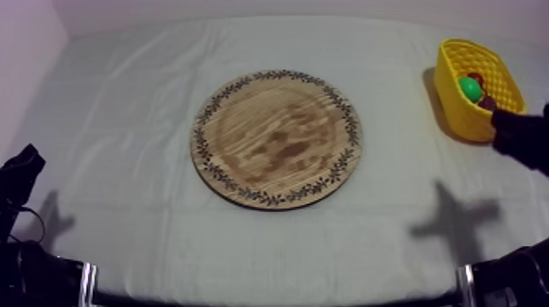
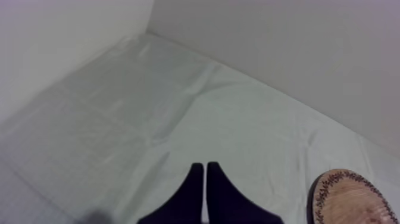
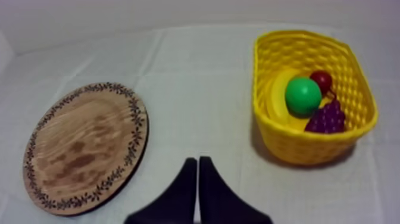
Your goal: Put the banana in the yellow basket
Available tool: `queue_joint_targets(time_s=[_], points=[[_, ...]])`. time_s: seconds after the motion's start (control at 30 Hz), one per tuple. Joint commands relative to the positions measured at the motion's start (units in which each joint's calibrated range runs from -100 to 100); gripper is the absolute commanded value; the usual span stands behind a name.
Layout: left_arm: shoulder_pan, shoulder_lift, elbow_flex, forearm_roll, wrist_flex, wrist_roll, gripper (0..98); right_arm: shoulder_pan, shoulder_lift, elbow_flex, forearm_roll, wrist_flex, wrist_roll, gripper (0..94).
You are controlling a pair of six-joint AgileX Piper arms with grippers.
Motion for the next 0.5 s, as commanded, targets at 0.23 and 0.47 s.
queue_joint_targets(time_s=[0.23,0.47], points=[[0.0,0.0,0.0,0.03,0.0,0.0,0.1,0.7,-16.8,13.0,0.5,3.0,-0.6,0.7],[0.0,0.0,0.0,0.03,0.0,0.0,0.1,1.4,-20.3,13.8,0.0,5.1,-0.8,0.4]])
